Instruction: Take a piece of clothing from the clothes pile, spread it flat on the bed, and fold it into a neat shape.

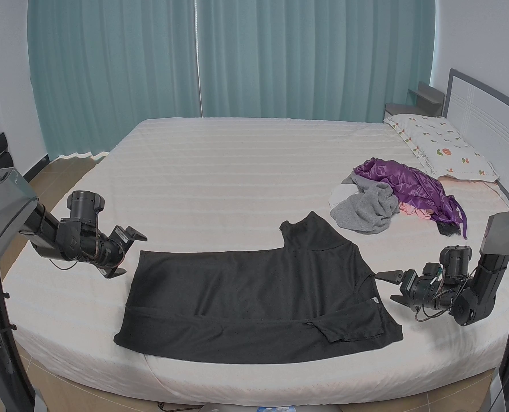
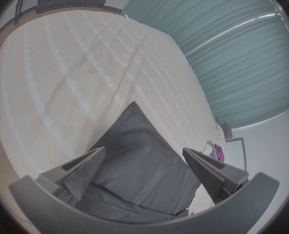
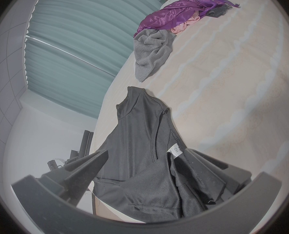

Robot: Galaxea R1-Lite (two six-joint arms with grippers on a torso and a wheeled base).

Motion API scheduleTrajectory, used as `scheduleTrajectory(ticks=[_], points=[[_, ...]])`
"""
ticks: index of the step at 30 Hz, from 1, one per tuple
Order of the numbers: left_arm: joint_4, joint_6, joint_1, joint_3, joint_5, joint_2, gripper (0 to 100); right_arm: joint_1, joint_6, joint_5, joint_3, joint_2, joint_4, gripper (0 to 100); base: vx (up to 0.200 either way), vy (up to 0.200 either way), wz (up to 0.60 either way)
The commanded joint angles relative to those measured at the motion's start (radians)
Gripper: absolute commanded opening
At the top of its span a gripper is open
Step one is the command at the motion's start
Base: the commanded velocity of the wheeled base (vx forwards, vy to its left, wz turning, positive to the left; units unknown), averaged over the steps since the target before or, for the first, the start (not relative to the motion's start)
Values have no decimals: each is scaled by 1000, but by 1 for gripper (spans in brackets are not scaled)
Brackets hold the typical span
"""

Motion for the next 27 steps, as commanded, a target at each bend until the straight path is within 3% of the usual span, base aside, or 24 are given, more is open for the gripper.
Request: scheduleTrajectory(ticks=[1,10,18,21,27], points=[[3,2,0,-84,1,74,100,3,-2,0,1,9,-14,100,0,0,0],[-1,22,12,-65,-8,85,100,5,-2,-5,10,22,-42,100,67,0,0],[-2,200,9,-95,-13,134,100,5,-4,-5,14,22,-42,100,0,0,0],[-1,313,6,-148,-37,186,100,5,-4,-5,14,22,-42,100,0,0,0],[-4,376,0,-260,-109,264,100,5,-4,-5,14,22,-42,100,0,0,0]])
